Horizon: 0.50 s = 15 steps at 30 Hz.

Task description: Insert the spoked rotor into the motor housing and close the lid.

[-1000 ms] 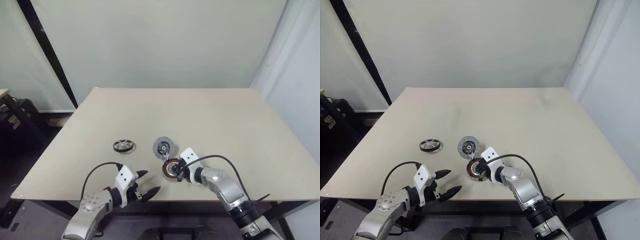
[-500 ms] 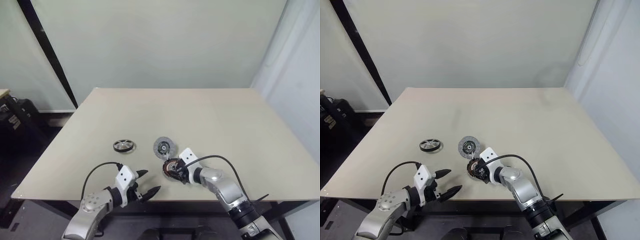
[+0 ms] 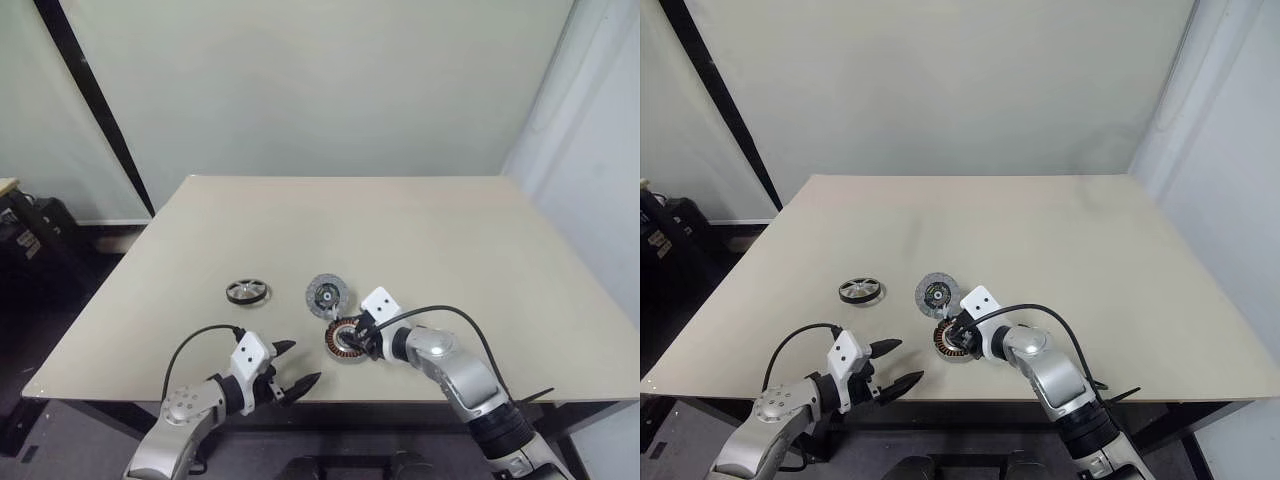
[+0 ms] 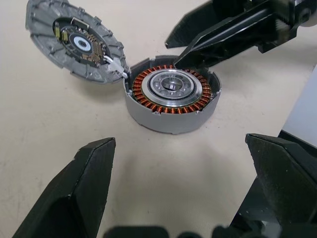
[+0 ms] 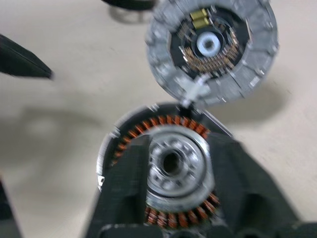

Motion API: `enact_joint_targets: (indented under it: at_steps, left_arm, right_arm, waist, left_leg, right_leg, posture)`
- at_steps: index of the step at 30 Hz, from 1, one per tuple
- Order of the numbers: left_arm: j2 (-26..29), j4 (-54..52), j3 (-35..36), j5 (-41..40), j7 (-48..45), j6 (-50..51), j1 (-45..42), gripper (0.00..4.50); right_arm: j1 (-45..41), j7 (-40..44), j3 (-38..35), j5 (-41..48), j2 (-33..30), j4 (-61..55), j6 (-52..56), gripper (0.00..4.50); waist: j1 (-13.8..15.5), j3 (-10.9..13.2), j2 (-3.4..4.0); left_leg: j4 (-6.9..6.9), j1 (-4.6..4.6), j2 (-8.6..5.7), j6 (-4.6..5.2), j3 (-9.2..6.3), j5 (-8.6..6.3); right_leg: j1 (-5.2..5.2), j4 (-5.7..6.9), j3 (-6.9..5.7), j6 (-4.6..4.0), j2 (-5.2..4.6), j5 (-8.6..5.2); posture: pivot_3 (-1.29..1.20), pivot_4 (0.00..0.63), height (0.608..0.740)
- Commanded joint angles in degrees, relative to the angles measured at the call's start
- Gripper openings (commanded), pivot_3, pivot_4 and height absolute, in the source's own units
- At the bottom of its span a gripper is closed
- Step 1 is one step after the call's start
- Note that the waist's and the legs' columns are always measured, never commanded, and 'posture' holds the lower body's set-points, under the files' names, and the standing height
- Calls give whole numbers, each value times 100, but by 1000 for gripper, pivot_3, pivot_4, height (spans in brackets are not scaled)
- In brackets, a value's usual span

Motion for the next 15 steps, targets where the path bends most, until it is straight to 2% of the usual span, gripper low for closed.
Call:
enact_joint_targets:
  at_steps: [1, 3, 15]
  left_arm:
    - [-25, -86, 29, 23, -3, -82, -81, 4500]
    - [-25, -95, 27, 24, -1, -78, -74, 4500]
    - [-1, -163, 34, 17, 2, -53, 3, 4500]
  right_arm:
    - [-130, -52, 56, -125, 36, 1, -210, 825]
    - [-157, -62, 105, -197, 49, 101, -265, 98]
    - [-207, -6, 273, -402, 251, 500, -473, 44]
  waist:
    - [0, 0, 0]
    - [0, 0, 0]
    - [0, 0, 0]
  left_leg:
    - [0, 0, 0, 0, 0, 0]
    - [-1, 0, 1, 0, 0, 0]
    - [-1, 0, 0, 0, 0, 0]
  right_leg:
    - [0, 0, 0, 0, 0, 0]
    - [-1, 0, 0, 0, 0, 0]
    - [0, 0, 0, 0, 0, 0]
  posture:
    - [0, 0, 740]
    - [0, 0, 740]
    - [0, 0, 740]
